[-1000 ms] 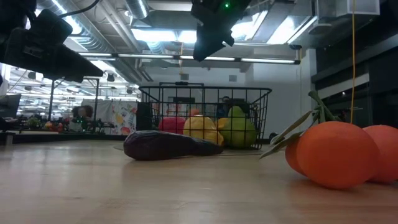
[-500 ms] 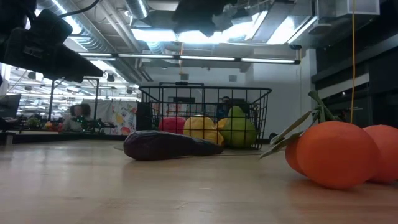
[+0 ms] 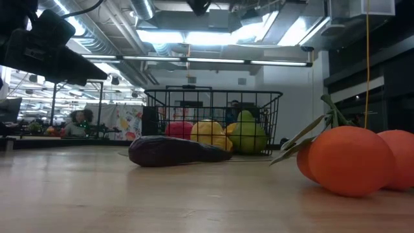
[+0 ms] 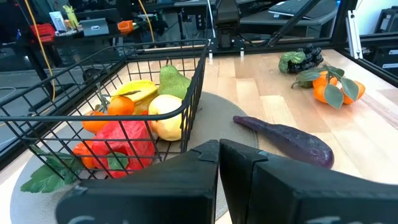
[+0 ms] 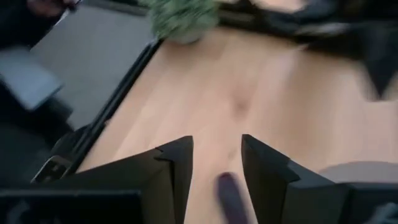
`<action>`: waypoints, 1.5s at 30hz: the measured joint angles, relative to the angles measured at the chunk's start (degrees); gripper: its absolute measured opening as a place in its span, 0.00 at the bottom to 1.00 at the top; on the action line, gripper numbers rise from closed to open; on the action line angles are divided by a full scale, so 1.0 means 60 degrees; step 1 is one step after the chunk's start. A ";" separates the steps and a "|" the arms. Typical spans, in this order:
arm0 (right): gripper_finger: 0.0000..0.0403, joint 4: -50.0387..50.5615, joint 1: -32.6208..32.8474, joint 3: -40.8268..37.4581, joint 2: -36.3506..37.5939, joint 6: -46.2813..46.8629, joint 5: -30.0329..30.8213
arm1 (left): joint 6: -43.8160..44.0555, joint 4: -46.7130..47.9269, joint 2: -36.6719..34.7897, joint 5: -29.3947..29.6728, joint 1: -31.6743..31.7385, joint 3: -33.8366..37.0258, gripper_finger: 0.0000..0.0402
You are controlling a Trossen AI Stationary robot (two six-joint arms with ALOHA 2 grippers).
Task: Build produce basket
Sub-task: Put the purple eggplant into the black wire basket
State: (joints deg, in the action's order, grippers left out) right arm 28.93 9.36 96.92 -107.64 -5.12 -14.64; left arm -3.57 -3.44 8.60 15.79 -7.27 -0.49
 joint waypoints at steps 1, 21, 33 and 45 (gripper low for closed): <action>0.31 -0.0010 0.0095 0.0000 -0.0154 -0.0031 -0.0039 | 0.0003 -0.0002 -0.0002 -0.0001 0.0000 0.0000 0.01; 0.31 -0.0120 0.0922 -0.0002 -0.2914 -0.1494 0.3010 | -0.0004 0.0000 0.0000 0.0001 0.0004 0.0000 0.01; 0.33 0.0140 0.0824 0.0000 -0.2914 -0.1242 0.3667 | -0.0008 0.0000 -0.0002 0.0001 0.0002 0.0000 0.01; 0.47 0.0360 0.0824 0.0004 -0.2914 -0.0957 0.4942 | -0.0008 -0.0001 0.0000 0.0001 0.0002 0.0000 0.01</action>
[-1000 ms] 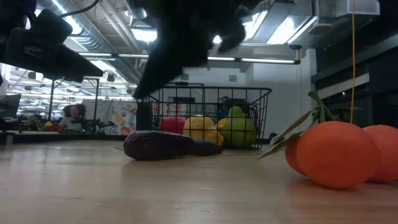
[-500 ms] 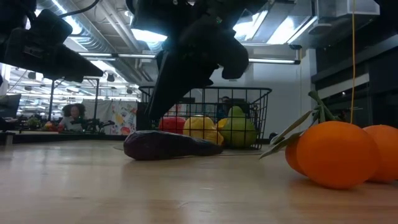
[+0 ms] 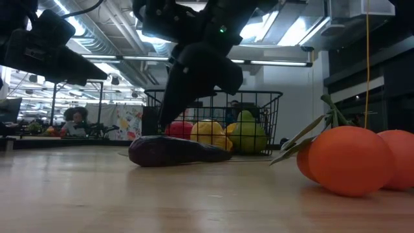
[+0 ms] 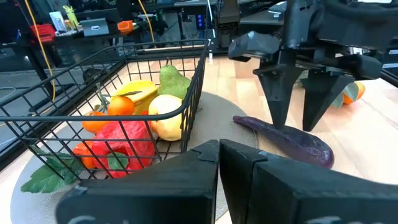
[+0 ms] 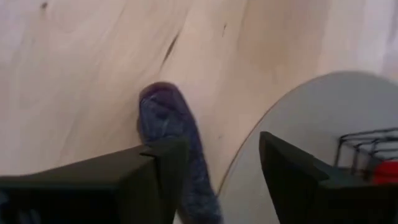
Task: Build produce basket
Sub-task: Put the purple eggplant into the black wire basket
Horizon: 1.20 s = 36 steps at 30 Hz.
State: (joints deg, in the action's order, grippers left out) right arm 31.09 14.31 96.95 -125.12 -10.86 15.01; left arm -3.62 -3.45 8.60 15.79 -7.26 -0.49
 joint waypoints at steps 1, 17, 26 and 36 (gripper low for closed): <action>0.49 0.0091 0.0000 0.0000 0.0000 0.0026 -0.0009 | -0.0001 -0.0001 0.0000 0.0000 -0.0001 0.0000 0.01; 0.69 0.0900 -0.0092 0.0004 0.0000 0.0522 -0.1301 | -0.0001 0.0000 0.0000 0.0000 0.0002 0.0000 0.01; 0.68 0.0864 -0.0171 0.0015 -0.0653 0.0491 -0.0943 | -0.0007 -0.0003 0.0000 0.0000 -0.0001 0.0000 0.01; 0.64 0.0750 -0.0111 0.0018 -0.0725 0.1258 -0.0773 | -0.0012 0.0001 0.0000 0.0004 0.0000 0.0000 0.01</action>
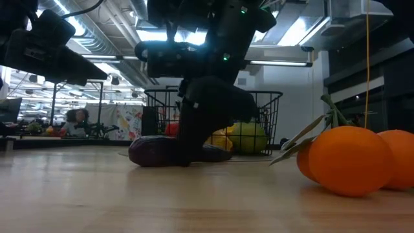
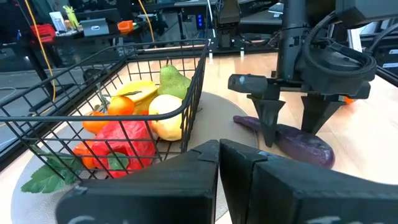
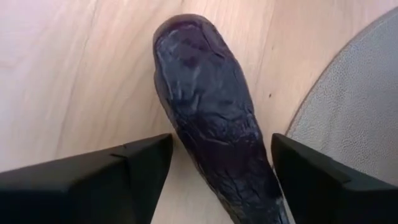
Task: Build produce basket
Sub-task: Put the purple eggplant into the black wire basket
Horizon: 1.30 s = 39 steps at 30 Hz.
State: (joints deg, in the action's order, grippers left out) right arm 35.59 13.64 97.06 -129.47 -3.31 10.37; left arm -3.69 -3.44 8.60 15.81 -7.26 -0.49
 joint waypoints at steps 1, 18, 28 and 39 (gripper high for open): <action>0.62 0.0018 0.0002 0.0000 0.0000 0.0015 -0.0063 | -0.0001 -0.0002 0.0000 0.0000 0.0002 0.0000 0.01; 0.23 0.0240 -0.0002 -0.0007 0.0004 0.2541 -0.0769 | 0.0001 0.0000 0.0000 0.0000 0.0001 0.0000 0.01; 0.23 0.2826 0.0075 0.2159 -0.0025 0.2510 -0.0507 | 0.0005 0.0000 0.0000 -0.0002 -0.0002 0.0000 0.01; 0.23 0.6316 -0.0025 0.6114 0.0388 0.1645 0.2705 | 0.0031 0.0000 0.0000 0.0000 0.0000 0.0001 0.01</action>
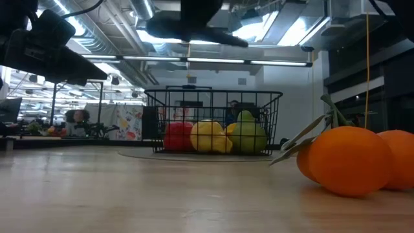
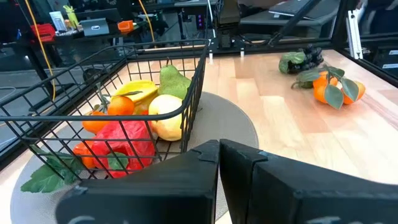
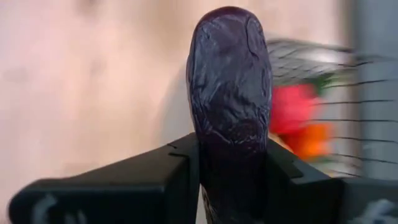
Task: Build produce basket
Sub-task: Put the purple eggplant into the black wire basket
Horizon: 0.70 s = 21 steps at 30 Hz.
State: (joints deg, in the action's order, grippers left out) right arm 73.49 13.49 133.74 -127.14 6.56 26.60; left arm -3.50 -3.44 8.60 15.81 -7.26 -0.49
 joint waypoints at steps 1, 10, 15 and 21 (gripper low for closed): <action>0.23 -0.0131 -0.0057 -0.0294 0.0315 -0.0171 0.0367 | -0.0001 0.0000 0.0000 0.0001 0.0002 -0.0001 0.01; 0.23 0.0039 -0.1644 -0.0617 0.1274 -0.0639 0.0381 | -0.0005 -0.0005 -0.0001 0.0011 0.0002 -0.0001 0.01; 0.23 -0.0332 -0.2811 -0.0657 0.1132 -0.0676 -0.1258 | -0.0008 -0.0003 0.0001 0.0007 0.0002 -0.0001 0.01; 0.24 -0.0093 -0.3588 -0.0660 0.0708 -0.0677 -0.1989 | -0.0016 0.0000 0.0000 0.0007 0.0002 -0.0001 0.01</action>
State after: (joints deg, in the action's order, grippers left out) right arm 72.93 -8.04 129.78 -122.89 2.50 14.67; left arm -3.60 -3.44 8.60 15.86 -7.25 -0.49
